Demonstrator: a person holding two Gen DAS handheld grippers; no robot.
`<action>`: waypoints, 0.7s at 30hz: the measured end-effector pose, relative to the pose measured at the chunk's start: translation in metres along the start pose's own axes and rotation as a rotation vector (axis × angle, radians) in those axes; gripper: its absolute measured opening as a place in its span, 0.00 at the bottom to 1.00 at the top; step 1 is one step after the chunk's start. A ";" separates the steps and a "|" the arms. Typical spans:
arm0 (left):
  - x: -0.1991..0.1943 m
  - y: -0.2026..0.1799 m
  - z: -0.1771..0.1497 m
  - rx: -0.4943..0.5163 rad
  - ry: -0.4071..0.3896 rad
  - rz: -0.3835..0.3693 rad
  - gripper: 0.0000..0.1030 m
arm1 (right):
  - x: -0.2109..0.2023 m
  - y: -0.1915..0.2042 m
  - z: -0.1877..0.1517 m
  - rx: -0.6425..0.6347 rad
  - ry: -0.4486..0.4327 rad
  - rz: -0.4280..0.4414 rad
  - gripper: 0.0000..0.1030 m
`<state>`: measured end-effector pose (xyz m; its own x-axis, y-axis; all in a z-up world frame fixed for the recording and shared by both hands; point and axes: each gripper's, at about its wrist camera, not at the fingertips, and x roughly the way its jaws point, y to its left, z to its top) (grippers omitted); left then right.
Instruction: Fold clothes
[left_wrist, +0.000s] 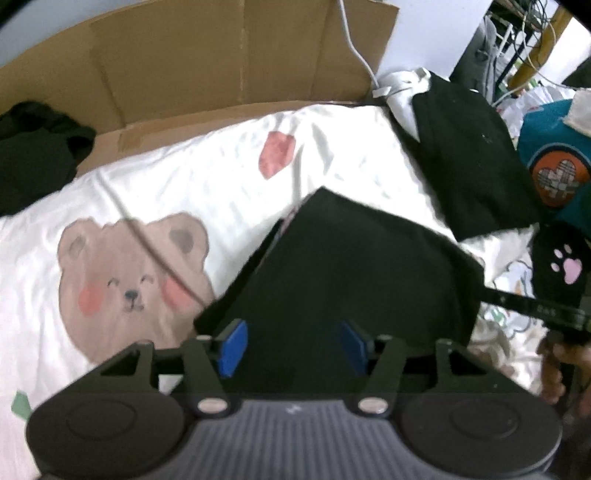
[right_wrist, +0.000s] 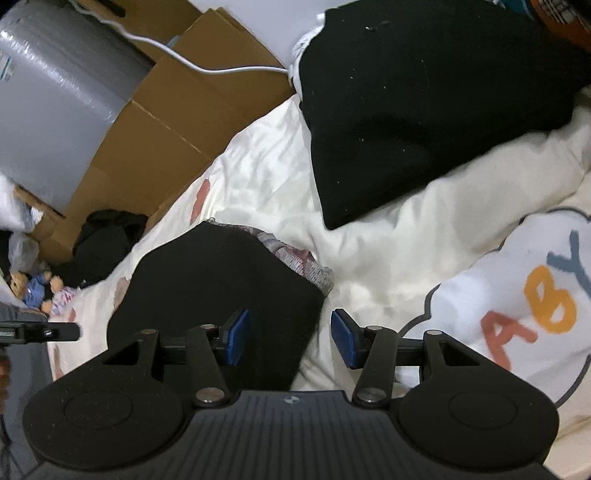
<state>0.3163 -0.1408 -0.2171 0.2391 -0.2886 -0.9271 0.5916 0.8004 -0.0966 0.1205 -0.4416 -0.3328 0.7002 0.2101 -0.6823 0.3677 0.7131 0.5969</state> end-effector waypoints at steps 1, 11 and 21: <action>0.005 -0.001 0.004 0.010 -0.004 0.007 0.62 | 0.000 0.000 -0.001 -0.001 0.004 -0.004 0.52; 0.050 0.014 0.034 -0.002 -0.025 -0.125 0.66 | 0.013 -0.004 -0.004 0.046 0.037 0.006 0.60; 0.090 0.025 0.037 0.020 -0.006 -0.186 0.74 | 0.021 -0.004 -0.004 0.041 0.027 0.031 0.61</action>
<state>0.3807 -0.1666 -0.2900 0.1286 -0.4335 -0.8919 0.6413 0.7224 -0.2586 0.1313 -0.4370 -0.3512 0.6950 0.2504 -0.6740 0.3713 0.6777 0.6347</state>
